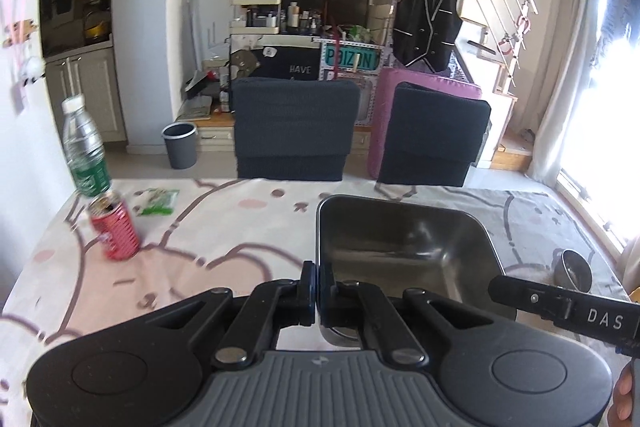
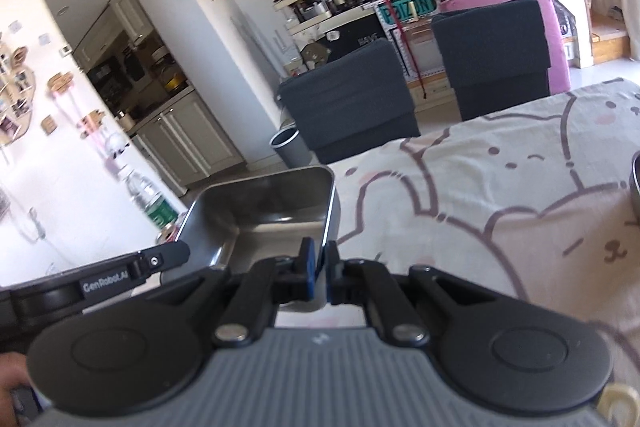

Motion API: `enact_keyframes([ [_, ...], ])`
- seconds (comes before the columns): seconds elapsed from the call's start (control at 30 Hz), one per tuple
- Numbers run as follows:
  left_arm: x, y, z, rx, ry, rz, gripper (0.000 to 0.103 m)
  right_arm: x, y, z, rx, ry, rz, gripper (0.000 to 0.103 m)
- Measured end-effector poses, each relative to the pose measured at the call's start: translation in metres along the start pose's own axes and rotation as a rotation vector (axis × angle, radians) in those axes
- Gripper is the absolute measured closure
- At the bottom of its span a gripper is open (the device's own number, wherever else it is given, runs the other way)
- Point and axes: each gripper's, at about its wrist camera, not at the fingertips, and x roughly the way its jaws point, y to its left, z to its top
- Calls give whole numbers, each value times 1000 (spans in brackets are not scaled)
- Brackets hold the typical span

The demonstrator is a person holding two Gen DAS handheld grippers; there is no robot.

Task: Organize plates and bowls
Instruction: 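Lift the smaller steel tray and carry it toward the larger tray with both tools, then lower the smaller steel tray into the larger tray with both tools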

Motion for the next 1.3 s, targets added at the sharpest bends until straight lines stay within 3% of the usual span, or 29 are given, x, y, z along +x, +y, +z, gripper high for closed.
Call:
enact_keyframes([
  [0.4, -22, 31, -32, 40, 64, 92, 100, 4, 39, -50, -61, 108, 36, 94],
  [0.93, 14, 52, -59, 93, 308, 121, 99, 31, 47, -75, -84, 265, 13, 92],
  [1.3, 31, 49, -72, 160, 409, 173, 97, 44, 60, -90, -151, 352, -10, 90],
])
